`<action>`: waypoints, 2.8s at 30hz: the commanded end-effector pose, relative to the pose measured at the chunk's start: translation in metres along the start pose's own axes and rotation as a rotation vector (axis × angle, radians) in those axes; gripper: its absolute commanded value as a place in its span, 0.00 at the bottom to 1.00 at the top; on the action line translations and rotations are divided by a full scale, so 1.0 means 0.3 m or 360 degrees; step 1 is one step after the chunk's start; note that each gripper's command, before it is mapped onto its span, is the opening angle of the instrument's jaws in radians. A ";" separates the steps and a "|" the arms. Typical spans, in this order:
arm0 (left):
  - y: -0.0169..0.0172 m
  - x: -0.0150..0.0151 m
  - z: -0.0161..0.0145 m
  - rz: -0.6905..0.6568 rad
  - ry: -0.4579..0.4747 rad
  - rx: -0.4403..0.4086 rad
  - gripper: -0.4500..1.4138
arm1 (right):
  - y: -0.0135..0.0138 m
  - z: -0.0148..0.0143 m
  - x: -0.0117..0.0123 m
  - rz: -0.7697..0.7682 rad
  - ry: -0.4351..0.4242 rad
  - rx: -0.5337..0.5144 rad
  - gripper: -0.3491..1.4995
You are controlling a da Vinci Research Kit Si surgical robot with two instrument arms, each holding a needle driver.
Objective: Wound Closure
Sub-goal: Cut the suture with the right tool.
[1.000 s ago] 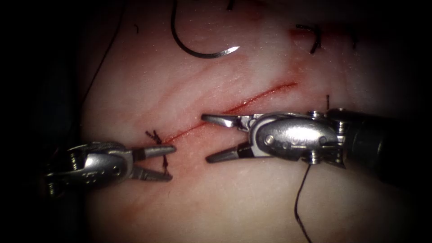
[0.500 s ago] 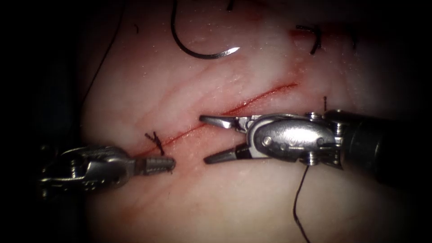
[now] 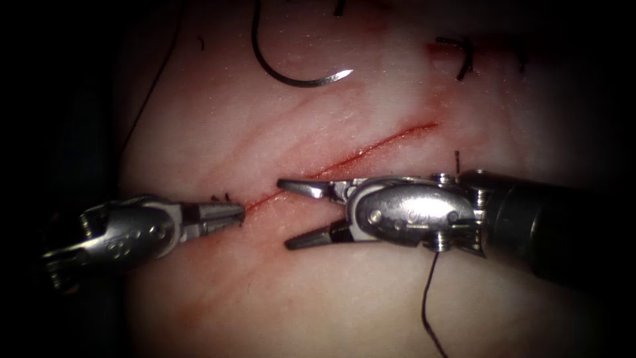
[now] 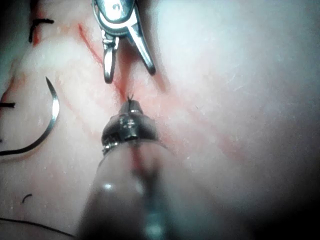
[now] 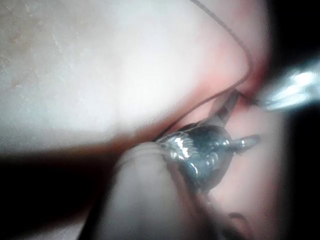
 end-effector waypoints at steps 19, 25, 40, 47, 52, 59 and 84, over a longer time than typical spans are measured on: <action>0.003 0.001 0.002 0.0744 -0.0046 -0.0052 0.05 | 0.0008 0.0129 -0.0029 -0.0001 0.0022 0.0038 0.92; 0.004 0.000 0.002 0.0939 -0.0054 -0.0084 0.05 | -0.0006 0.0202 -0.0059 -0.0025 0.0054 0.0106 0.91; 0.004 -0.002 0.001 0.0975 -0.0019 -0.0155 0.05 | -0.0034 0.0362 -0.0125 -0.0215 0.0122 0.0203 0.92; 0.004 -0.002 0.002 0.0981 -0.0014 -0.0184 0.05 | -0.0032 0.0418 -0.0117 -0.0236 0.0149 0.0181 0.92; 0.005 -0.001 0.002 0.0984 0.0002 -0.0204 0.05 | -0.0025 0.0452 -0.0095 -0.0267 0.0166 0.0159 0.92; 0.007 0.000 0.002 0.0964 0.0027 -0.0242 0.05 | -0.0018 0.0458 -0.0081 -0.0300 0.0182 0.0141 0.92; 0.006 0.001 0.001 0.0804 0.0044 -0.0299 0.05 | -0.0072 0.0493 0.0011 -0.0325 0.0282 0.0181 0.77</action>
